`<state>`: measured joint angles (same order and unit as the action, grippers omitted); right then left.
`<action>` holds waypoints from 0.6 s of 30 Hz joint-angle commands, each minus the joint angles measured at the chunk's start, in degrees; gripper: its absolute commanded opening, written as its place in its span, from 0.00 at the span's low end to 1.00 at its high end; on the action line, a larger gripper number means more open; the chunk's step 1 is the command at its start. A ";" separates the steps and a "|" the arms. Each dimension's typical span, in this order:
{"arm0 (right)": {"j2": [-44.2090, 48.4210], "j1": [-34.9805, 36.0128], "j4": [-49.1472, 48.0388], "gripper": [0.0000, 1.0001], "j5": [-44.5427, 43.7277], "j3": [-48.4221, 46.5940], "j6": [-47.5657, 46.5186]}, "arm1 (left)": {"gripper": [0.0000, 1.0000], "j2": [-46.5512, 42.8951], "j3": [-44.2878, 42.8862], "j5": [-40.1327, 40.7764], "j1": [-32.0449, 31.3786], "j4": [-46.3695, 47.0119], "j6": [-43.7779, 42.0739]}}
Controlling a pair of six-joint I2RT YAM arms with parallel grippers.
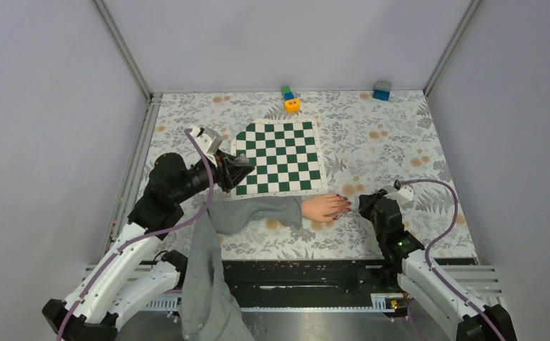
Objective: Paint the nails
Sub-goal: Paint the nail polish on the nail.
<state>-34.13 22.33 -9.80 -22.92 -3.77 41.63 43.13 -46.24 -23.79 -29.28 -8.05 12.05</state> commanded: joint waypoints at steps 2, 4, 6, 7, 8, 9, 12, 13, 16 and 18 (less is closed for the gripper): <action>-1.26 -0.38 -3.52 0.00 1.45 0.32 -1.02 | 0.00 -0.89 -1.24 -0.59 0.19 3.02 0.25; -1.34 -0.35 -3.78 0.00 1.73 0.42 -1.03 | 0.00 -0.86 -1.30 -0.69 0.21 2.96 0.25; -1.46 -0.35 -3.82 0.00 1.89 0.43 -1.02 | 0.00 -0.75 -1.29 -0.69 0.20 3.04 0.29; -1.44 -0.35 -3.82 0.00 1.97 0.43 -1.02 | 0.00 -0.70 -1.35 -0.71 0.23 2.99 0.33; -1.40 -0.40 -4.00 0.00 2.29 0.55 -1.19 | 0.00 -0.69 -1.32 -0.61 0.19 2.95 0.34; -1.31 -0.36 -4.22 0.00 2.55 0.60 -1.27 | 0.00 -0.63 -1.31 -0.68 0.19 2.90 0.29; -1.09 -0.36 -4.21 0.00 2.87 0.69 -1.20 | 0.00 -0.60 -1.32 -0.66 0.19 2.86 0.34; -1.21 -0.35 -4.18 0.00 2.92 0.69 -1.18 | 0.00 -0.60 -1.38 -0.65 0.19 2.80 0.34; -1.84 -0.38 -4.13 0.00 2.88 0.48 -0.97 | 0.00 -0.61 -1.32 -0.65 0.21 2.85 0.34; -2.07 -0.35 -4.09 0.00 2.84 0.43 -0.77 | 0.00 -0.59 -1.31 -0.72 0.24 2.84 0.34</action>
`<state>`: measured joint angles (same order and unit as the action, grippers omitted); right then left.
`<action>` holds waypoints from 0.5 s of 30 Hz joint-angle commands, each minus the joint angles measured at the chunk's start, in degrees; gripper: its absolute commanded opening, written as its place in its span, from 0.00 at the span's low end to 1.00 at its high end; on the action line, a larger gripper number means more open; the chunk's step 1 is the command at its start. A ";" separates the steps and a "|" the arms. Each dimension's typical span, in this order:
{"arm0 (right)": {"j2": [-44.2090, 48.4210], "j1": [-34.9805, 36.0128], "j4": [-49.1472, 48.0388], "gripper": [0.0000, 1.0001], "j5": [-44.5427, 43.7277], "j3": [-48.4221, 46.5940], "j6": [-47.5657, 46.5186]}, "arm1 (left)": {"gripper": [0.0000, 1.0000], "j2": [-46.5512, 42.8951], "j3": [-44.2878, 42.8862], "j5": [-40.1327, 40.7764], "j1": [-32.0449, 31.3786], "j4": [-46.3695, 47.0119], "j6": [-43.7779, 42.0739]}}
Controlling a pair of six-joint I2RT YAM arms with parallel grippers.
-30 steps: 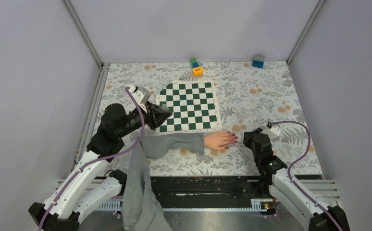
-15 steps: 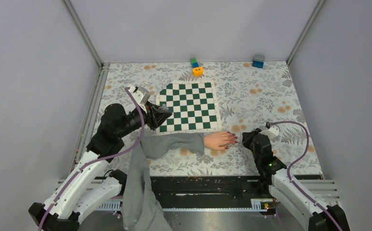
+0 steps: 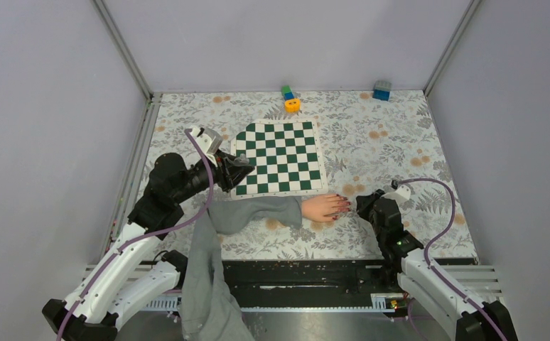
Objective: Paint the nails
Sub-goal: Paint the nail polish on the nail.
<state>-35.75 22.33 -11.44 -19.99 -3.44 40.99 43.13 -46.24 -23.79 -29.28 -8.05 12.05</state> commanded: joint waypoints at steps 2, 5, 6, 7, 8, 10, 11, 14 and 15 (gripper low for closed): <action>-0.46 -0.35 -2.38 0.00 -0.19 0.19 -0.08 | 0.00 -0.68 -1.31 -0.62 0.19 2.80 0.34; -0.58 -0.35 -2.36 0.00 -0.27 0.06 -0.14 | 0.00 -0.68 -1.39 -0.57 0.20 2.79 0.34; -0.71 -0.40 -2.16 0.00 -0.27 -0.05 -0.13 | 0.00 -0.68 -1.41 -0.56 0.19 2.83 0.34; -0.85 -0.36 -2.06 0.00 -0.24 -0.15 -0.11 | 0.00 -0.68 -1.32 -0.61 0.20 2.86 0.33; -0.97 -0.32 -2.09 0.00 -0.24 -0.23 -0.12 | 0.00 -0.74 -1.32 -0.51 0.23 2.82 0.34; -1.39 -0.34 -2.07 0.00 0.01 -0.28 -0.15 | 0.00 -0.76 -1.41 -0.50 0.19 2.82 0.34; -1.69 -0.37 -2.09 0.00 0.15 -0.40 -0.13 | 0.00 -0.73 -1.33 -0.49 0.19 2.81 0.34; -2.24 -0.31 -1.94 0.00 0.57 -0.75 -0.13 | 0.00 -0.68 -1.33 -0.54 0.19 2.84 0.34; -2.30 -0.39 -1.92 0.00 0.61 -0.77 -0.12 | 0.00 -0.73 -1.32 -0.52 0.19 2.81 0.34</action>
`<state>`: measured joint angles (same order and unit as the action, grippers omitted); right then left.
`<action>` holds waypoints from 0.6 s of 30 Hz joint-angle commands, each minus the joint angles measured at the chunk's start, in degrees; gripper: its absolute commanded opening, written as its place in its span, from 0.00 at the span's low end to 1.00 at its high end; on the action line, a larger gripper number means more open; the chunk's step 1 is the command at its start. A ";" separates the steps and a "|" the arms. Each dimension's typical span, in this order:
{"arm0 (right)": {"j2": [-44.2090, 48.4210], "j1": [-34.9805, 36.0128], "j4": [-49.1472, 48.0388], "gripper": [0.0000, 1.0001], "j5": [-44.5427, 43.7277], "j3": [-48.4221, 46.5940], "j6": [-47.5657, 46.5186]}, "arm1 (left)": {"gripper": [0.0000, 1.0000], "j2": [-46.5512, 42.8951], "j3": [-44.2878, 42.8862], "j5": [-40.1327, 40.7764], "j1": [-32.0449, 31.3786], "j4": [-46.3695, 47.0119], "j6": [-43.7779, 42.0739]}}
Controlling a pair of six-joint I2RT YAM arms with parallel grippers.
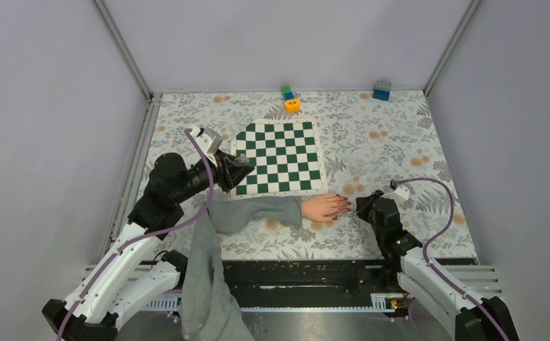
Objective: Paint the nails
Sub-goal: Paint the nail polish on the nail.
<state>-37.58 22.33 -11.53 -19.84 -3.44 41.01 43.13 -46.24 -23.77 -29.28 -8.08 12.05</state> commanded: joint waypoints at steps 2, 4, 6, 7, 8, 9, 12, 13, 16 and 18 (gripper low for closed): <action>-0.37 -0.37 -1.83 0.00 0.42 -0.73 -0.18 | 0.00 -0.64 -1.36 -0.53 0.19 2.87 0.34; -0.37 -0.35 -1.83 0.00 0.40 -0.69 -0.17 | 0.00 -0.62 -1.34 -0.49 0.19 2.88 0.34; -0.59 -0.35 -1.82 0.00 0.28 -0.72 -0.15 | 0.00 -0.61 -1.36 -0.56 0.19 2.78 0.34; -0.76 -0.38 -1.83 0.00 0.28 -0.85 -0.15 | 0.00 -0.60 -1.34 -0.57 0.19 2.80 0.34; -1.02 -0.36 -1.82 0.00 0.19 -0.89 -0.15 | 0.00 -0.62 -1.31 -0.58 0.19 2.80 0.34; -1.20 -0.30 -1.75 0.00 0.04 -0.99 -0.15 | 0.00 -0.62 -1.34 -0.54 0.19 2.80 0.34; -1.68 -0.40 -1.48 0.00 -0.18 -1.28 -0.15 | 0.00 -0.60 -1.31 -0.44 0.19 2.74 0.34; -1.68 -0.38 -1.48 0.00 -0.18 -1.28 -0.16 | 0.00 -0.65 -1.32 -0.41 0.19 2.79 0.29; -1.41 -0.38 -1.17 0.00 -0.56 -1.28 0.04 | 0.00 -0.60 -1.31 -0.32 0.23 2.73 0.25; -1.19 -0.36 -1.04 0.00 -0.91 -1.23 0.11 | 0.00 -0.60 -1.36 -0.29 0.19 2.75 0.24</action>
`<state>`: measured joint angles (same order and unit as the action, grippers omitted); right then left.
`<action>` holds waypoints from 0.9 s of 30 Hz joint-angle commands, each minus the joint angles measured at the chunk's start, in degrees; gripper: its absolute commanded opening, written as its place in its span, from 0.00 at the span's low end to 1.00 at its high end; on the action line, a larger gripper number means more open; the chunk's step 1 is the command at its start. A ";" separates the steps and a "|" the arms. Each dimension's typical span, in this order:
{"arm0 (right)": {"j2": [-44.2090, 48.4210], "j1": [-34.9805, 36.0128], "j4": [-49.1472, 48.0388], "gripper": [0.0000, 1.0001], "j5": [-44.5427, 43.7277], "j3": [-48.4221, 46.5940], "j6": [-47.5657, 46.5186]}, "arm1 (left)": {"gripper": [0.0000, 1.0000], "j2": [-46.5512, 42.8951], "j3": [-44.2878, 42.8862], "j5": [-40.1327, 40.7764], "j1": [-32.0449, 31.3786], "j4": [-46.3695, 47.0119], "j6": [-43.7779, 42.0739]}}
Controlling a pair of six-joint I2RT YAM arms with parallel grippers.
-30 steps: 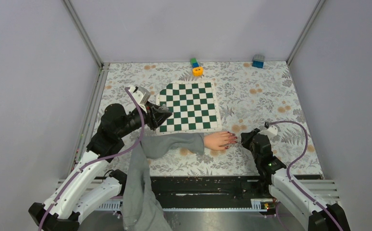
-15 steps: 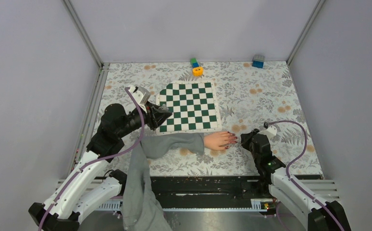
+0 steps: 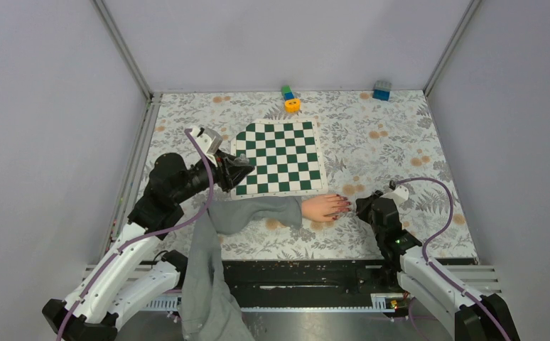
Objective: Paint the nails
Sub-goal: Paint the nail polish on the nail.
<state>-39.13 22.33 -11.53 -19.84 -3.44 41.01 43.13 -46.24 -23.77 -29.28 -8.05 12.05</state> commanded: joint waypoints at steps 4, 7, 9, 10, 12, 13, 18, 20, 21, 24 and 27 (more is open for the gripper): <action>0.40 -0.40 -1.04 0.00 -1.20 -1.15 0.16 | 0.00 -0.47 -1.35 -0.33 0.19 2.69 0.25; 0.06 -0.35 -0.78 0.00 -1.36 -1.39 0.23 | 0.00 -0.38 -1.45 -0.33 0.19 2.63 0.25; -0.11 -0.36 -0.55 0.00 -1.58 -1.54 0.41 | 0.00 -0.42 -1.31 -0.35 0.19 2.67 0.25; -0.15 -0.37 -0.35 0.00 -1.68 -1.53 0.42 | 0.00 -0.44 -1.32 -0.32 0.19 2.63 0.25; -0.22 -0.35 -0.25 0.00 -1.65 -1.71 0.46 | 0.00 -0.44 -1.31 -0.31 0.19 2.62 0.25; -0.31 -0.33 -0.15 0.00 -1.69 -1.78 0.47 | 0.00 -0.36 -1.32 -0.37 0.19 2.65 0.25; -0.24 -0.35 0.34 0.00 -1.94 -2.00 0.59 | 0.00 -0.31 -1.35 -0.40 0.19 2.64 0.25; -0.09 -0.35 0.83 0.00 -2.20 -2.09 0.84 | 0.00 -0.25 -1.37 -0.57 0.23 2.73 0.33; 0.01 -0.31 1.14 0.00 -2.38 -2.22 0.94 | 0.00 -0.24 -1.32 -0.65 0.19 2.77 0.34; 0.34 -0.37 1.93 0.00 -2.59 -2.48 0.97 | 0.00 -0.38 -1.38 -0.93 0.21 2.86 0.47; 0.71 -0.38 2.43 0.00 -2.66 -2.65 1.08 | 0.00 -0.46 -1.31 -0.99 0.19 3.00 0.50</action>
<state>-39.11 22.33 -10.41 -20.36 -3.68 41.34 43.13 -46.24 -23.79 -29.28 -8.08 12.08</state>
